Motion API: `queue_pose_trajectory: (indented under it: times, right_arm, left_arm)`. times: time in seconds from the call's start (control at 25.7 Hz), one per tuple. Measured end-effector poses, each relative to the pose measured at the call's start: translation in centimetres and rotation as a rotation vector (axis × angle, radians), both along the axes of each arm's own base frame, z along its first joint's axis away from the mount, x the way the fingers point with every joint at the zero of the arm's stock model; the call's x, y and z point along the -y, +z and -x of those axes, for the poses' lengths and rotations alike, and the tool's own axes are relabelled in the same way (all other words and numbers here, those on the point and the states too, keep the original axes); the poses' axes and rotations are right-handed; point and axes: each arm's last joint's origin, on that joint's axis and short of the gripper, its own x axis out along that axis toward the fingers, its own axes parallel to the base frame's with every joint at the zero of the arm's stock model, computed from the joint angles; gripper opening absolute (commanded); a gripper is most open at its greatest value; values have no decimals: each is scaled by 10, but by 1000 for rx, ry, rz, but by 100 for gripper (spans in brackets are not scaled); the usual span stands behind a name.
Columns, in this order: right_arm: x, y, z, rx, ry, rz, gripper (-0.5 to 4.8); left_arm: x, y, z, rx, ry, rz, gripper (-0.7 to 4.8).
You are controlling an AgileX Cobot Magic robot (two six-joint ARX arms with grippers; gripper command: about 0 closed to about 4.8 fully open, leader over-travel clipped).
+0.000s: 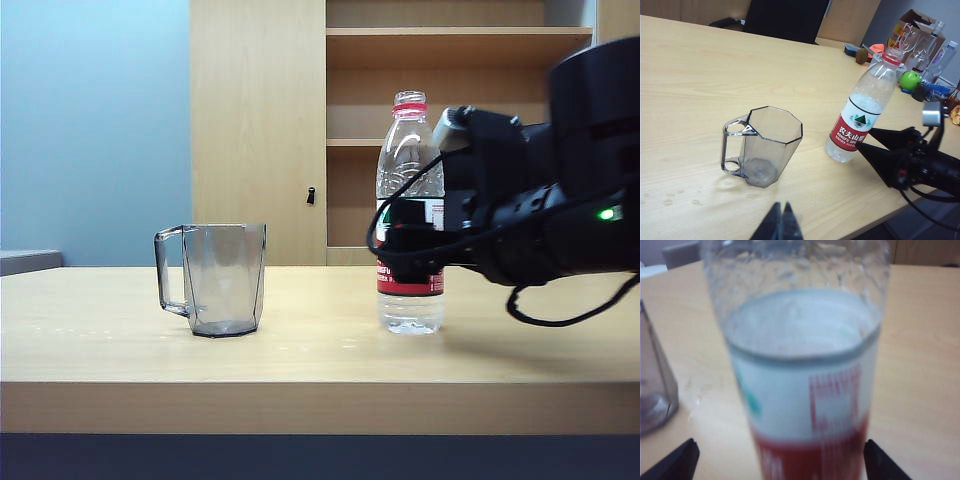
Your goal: Pick up the mineral water bottle on the table and pour water into the mug until it's half full.
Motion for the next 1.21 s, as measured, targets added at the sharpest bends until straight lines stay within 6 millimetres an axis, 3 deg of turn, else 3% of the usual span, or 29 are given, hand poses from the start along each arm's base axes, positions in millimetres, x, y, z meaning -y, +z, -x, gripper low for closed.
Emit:
queue_pose_trajectory:
  times: [0.23, 0.39, 0.43, 0.51, 0.58, 0.82, 1.05, 1.21]
  right_arm:
    - [-19, 3, -35, 47, -13, -27, 479]
    - [-24, 6, -44, 29, -16, -15, 479]
    - [-24, 6, -45, 22, -17, -12, 479]
    - [-24, 6, -48, 15, -22, -8, 409]
    - [-24, 7, -49, 16, -24, -9, 373]
    - [-24, 10, -57, 14, -34, -7, 308]
    - [-26, 15, -56, 41, -7, 111, 304]
    - [-26, 33, -55, 2, 22, 306, 304]
  left_arm:
    - [0, 0, 0, -2, -1, 0, -6]
    - [0, -1, 0, -8, -1, 0, -6]
    - [0, -1, 0, -10, -1, 0, -6]
    - [0, -1, 0, -13, -1, 0, -6]
    - [0, -2, 0, -24, -1, 0, -6]
    - [0, -5, 1, -54, 0, 0, -6]
    - [0, -7, 1, -76, -1, 0, -6]
    - [0, -7, 1, -76, 0, 0, -6]
